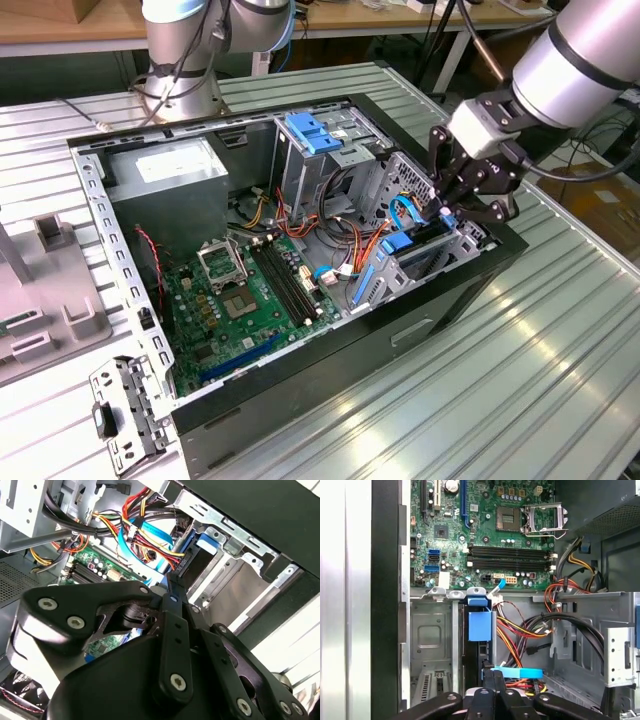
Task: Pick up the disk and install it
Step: 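Insert the second disk wire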
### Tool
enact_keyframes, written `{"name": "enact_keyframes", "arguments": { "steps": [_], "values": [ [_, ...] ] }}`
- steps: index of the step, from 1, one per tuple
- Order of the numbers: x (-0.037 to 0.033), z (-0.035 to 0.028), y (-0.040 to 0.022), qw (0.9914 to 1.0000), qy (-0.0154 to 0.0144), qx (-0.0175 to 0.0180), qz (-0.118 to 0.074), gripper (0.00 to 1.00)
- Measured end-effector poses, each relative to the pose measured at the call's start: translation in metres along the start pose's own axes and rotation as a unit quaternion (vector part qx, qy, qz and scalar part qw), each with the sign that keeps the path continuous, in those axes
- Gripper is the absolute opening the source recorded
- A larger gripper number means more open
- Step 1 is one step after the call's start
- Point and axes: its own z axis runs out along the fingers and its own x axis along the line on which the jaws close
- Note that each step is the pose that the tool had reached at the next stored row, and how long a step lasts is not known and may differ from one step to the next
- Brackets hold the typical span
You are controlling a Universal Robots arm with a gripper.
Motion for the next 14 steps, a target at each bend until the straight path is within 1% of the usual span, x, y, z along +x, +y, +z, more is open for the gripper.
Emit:
{"name": "enact_keyframes", "arguments": {
  "steps": [1, 10, 14],
  "values": [
    [0.0003, 0.0016, 0.0, 1.0, -0.0001, -0.0007, 0.0, 0.11],
    [0.0018, 0.0091, -0.0009, 0.99999, -0.0001, -0.0047, 0.001, 0.11],
    [0.0033, 0.0106, -0.0011, 0.99998, 0.0, -0.0054, 0.001, 0.11]
  ]
}}
